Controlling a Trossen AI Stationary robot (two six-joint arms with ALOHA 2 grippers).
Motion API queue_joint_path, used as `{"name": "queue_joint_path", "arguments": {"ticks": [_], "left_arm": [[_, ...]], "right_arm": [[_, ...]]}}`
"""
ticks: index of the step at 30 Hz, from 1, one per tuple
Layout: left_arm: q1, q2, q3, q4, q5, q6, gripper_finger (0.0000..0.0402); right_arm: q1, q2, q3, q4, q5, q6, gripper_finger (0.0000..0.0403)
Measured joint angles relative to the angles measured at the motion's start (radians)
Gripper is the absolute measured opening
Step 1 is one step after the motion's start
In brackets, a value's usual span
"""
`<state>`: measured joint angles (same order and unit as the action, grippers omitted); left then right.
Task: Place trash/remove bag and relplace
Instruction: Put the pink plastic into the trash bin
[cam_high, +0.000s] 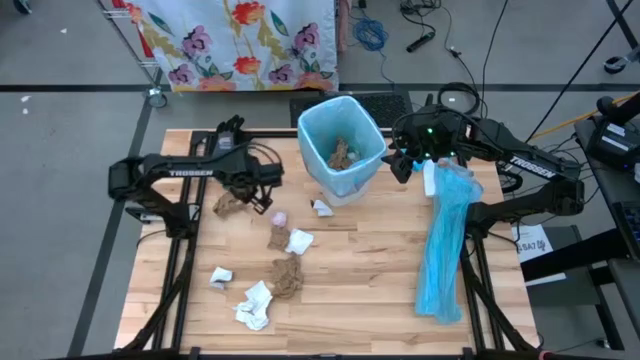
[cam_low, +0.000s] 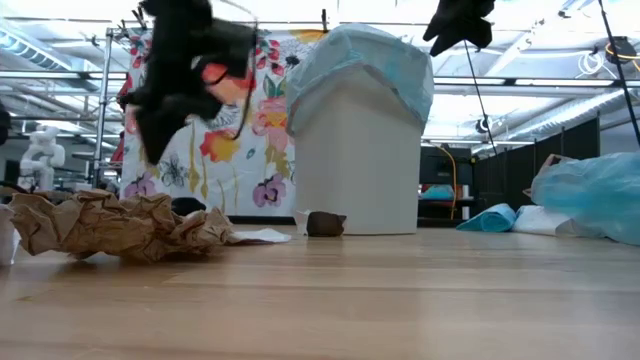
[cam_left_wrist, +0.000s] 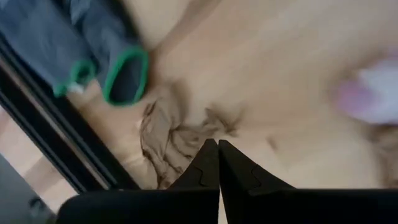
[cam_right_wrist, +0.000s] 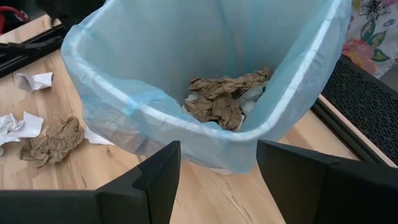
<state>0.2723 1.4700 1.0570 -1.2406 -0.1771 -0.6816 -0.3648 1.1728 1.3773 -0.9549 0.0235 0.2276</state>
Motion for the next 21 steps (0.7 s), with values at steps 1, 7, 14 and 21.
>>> {"name": "queue_joint_path", "arguments": {"ticks": [1,7,14,21], "left_arm": [[0.012,-0.023,-0.055,0.044,0.021,-0.015,0.0],[0.092,-0.129,-0.314,0.174,0.074,-0.153,0.0],[0.125,-0.118,-0.424,0.386,0.069,-0.212,0.0],[0.093,-0.117,-0.449,0.811,0.46,-0.187,0.0]], "right_arm": [[0.0,0.0,0.0,0.0,0.0,0.0,0.0203],[0.0,0.0,0.0,-0.001,-0.003,0.0,0.0203],[0.0,0.0,0.0,0.001,-0.003,0.016,0.0203],[0.0,0.0,0.0,0.004,-0.003,0.043,0.0203]]}}
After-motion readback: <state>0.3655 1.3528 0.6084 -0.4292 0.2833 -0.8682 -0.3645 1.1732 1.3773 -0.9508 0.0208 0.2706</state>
